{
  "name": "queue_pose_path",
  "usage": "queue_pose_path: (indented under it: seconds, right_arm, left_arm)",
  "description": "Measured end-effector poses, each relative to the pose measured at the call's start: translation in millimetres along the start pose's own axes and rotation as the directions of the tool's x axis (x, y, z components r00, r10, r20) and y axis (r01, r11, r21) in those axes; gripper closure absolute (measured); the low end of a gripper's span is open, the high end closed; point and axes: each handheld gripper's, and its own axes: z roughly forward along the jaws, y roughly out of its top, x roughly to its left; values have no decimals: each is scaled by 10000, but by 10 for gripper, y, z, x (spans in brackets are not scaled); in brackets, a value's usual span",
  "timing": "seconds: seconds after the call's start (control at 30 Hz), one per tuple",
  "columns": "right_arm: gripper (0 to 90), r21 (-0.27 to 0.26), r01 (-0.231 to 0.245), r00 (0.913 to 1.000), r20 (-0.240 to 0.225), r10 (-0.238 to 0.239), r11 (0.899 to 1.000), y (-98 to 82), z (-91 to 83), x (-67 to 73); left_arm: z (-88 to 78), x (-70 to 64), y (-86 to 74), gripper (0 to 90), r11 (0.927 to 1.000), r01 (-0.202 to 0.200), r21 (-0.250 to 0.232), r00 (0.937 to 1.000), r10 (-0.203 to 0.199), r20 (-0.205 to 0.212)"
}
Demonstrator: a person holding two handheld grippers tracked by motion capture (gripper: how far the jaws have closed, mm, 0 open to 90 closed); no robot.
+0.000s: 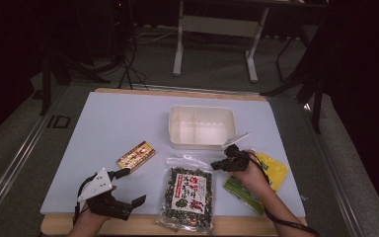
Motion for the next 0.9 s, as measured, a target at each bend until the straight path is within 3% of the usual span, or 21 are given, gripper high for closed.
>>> queue_pose_path:
  seconds: [0.27,0.3,0.43,0.53,0.57,0.67,0.9]
  right_arm:
    - [895,-273,437,9985,341,-427,9987,50,-139,113]
    - [896,-397,656,9967,505,-636,9971,59,-197,162]
    - [896,-718,872,9946,618,-828,9936,82,-301,227]
    - [896,-895,1010,9931,681,-951,9908,109,-369,287]
    - [896,-968,1104,9919,733,-1036,9892,119,-392,311]
    - [896,-1113,1238,9902,787,-1155,9860,138,-435,357]
    - [897,-1647,1818,9804,1068,-1657,9694,209,-611,538]
  left_arm:
    - [17,1,7,0,9996,-170,245,9996,175,-223]
    - [31,11,17,0,9985,-193,506,9993,210,-323]
    - [43,28,30,0,9984,-100,550,9993,119,-351]
    - [71,74,93,0,9987,83,498,9989,-60,-463]
    - [75,95,114,0,9988,100,487,9995,-85,-293]
    - [95,133,158,0,9978,-50,668,9995,72,-318]
    - [220,308,307,11,9956,42,937,9995,-13,-312]
